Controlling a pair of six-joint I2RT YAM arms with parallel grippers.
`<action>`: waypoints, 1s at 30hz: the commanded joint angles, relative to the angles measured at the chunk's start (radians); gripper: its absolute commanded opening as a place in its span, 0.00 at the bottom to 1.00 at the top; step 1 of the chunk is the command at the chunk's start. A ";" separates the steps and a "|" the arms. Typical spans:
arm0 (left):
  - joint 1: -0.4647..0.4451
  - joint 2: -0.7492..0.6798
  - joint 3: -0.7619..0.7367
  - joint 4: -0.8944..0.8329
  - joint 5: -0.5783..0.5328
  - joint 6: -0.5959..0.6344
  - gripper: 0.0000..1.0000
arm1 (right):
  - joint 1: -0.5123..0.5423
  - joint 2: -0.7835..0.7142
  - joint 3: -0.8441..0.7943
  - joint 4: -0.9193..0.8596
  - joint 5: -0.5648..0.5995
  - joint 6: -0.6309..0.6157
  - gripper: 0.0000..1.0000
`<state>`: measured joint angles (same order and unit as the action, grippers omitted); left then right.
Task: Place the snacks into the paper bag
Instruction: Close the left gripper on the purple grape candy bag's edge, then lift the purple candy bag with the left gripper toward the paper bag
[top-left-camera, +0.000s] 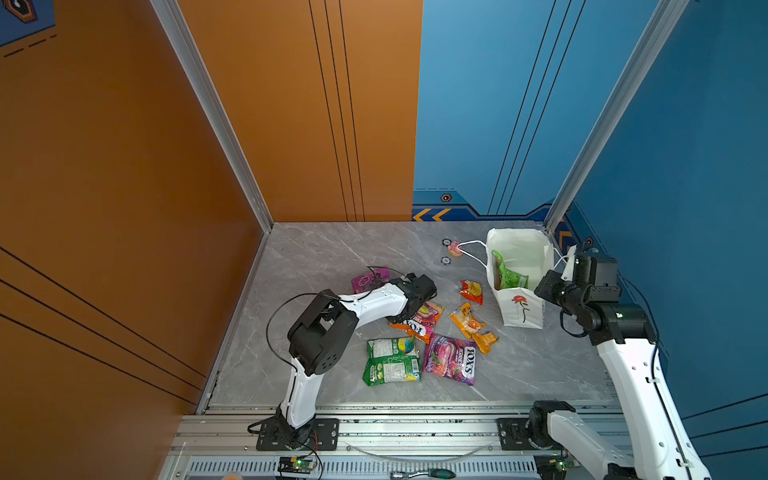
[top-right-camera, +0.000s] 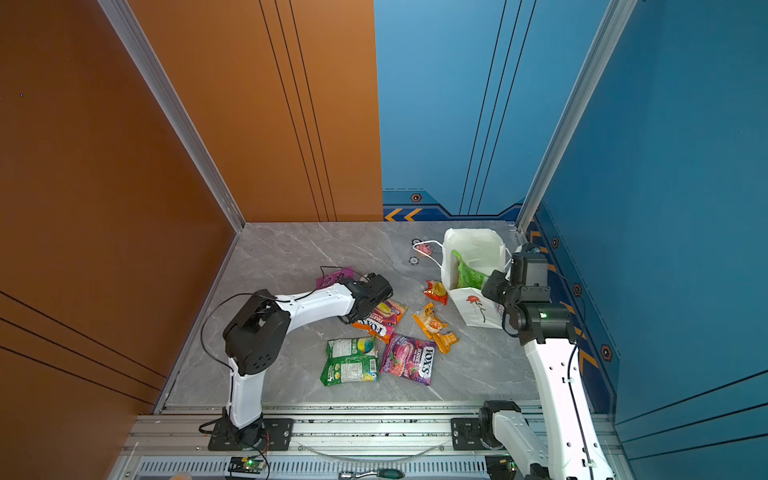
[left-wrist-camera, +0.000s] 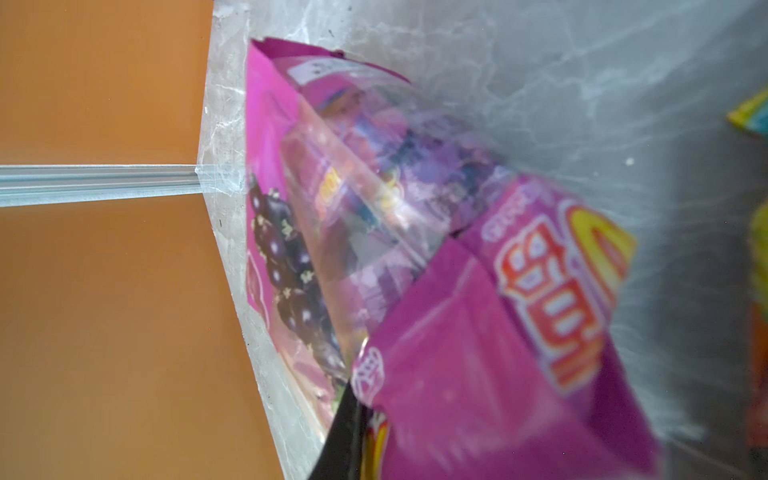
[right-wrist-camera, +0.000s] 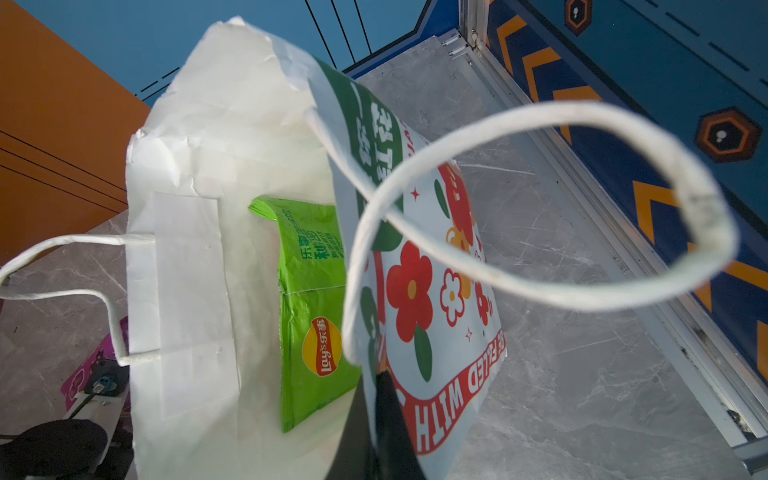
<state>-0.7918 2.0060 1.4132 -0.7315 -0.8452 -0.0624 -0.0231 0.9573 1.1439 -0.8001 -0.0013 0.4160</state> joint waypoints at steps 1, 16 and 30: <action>0.008 -0.030 -0.010 0.010 0.044 -0.033 0.07 | -0.006 -0.003 -0.005 0.015 -0.020 0.000 0.00; 0.133 -0.232 -0.022 0.006 0.353 -0.242 0.00 | -0.006 -0.008 -0.015 0.021 -0.024 -0.003 0.00; 0.308 -0.534 -0.175 0.170 0.774 -0.507 0.00 | 0.005 -0.012 -0.010 0.007 -0.020 0.000 0.00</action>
<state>-0.4999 1.5494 1.2579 -0.6811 -0.1776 -0.4847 -0.0223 0.9573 1.1427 -0.7998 -0.0223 0.4160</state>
